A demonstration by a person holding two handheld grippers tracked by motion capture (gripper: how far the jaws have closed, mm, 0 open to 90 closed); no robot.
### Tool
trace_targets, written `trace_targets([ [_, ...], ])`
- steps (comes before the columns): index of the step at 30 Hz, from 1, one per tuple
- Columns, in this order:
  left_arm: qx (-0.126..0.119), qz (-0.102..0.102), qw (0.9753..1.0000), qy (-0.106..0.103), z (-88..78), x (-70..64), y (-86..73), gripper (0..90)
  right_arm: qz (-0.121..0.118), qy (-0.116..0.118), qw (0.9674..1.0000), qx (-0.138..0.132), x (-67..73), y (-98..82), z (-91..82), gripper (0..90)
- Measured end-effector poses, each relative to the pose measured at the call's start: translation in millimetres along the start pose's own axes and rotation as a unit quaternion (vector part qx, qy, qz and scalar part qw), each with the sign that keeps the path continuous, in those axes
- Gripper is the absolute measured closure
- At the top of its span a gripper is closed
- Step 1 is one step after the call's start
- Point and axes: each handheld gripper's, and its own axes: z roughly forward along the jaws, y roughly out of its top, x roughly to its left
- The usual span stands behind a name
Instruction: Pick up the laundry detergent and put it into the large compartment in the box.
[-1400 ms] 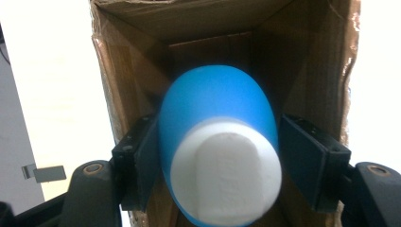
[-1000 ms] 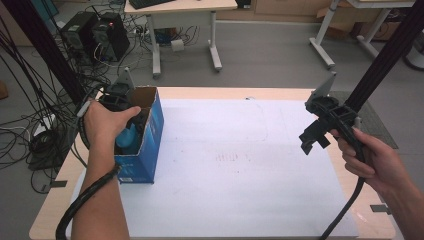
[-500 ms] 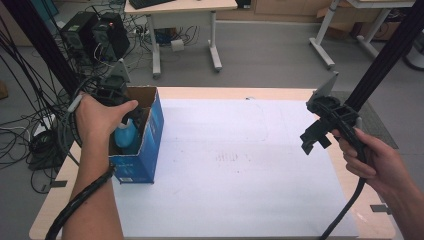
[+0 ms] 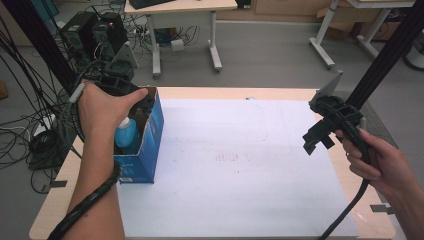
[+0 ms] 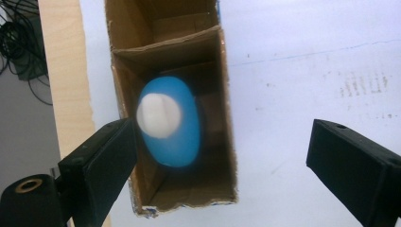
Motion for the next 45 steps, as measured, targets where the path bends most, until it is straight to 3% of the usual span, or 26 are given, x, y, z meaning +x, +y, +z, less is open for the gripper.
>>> trace_targets([
  [8, -0.011, 0.021, 0.9997, -0.008, -11.4, -23.7, 1.8, 9.3, 0.002, 0.009, 1.0000, 0.001, -6.7, -1.8, -0.6, 3.6],
  [16, 0.000, 0.051, 0.9986, -0.014, -8.5, -46.8, 11.5, 9.4, 0.007, 0.013, 0.9999, -0.001, -12.8, -5.2, -0.6, 3.6],
  [24, 0.002, 0.064, 0.9979, -0.014, -4.1, -63.0, 18.4, 9.2, 0.008, 0.016, 0.9998, -0.002, -17.8, -6.7, -0.3, 3.6],
  [29, 0.005, 0.071, 0.9973, -0.018, 1.3, -68.6, 23.2, 9.0, 0.008, 0.018, 0.9998, -0.002, -19.0, -6.7, -0.1, 3.6],
  [32, 0.010, 0.078, 0.9969, -0.010, 6.5, -74.7, 25.4, 9.0, 0.010, 0.020, 0.9997, -0.001, -20.6, -6.3, 0.2, 3.6],
  [45, 0.013, 0.083, 0.9962, -0.020, 14.9, -77.7, 28.9, 9.0, 0.012, 0.021, 0.9997, -0.002, -23.6, -6.1, 1.4, 3.6],
])
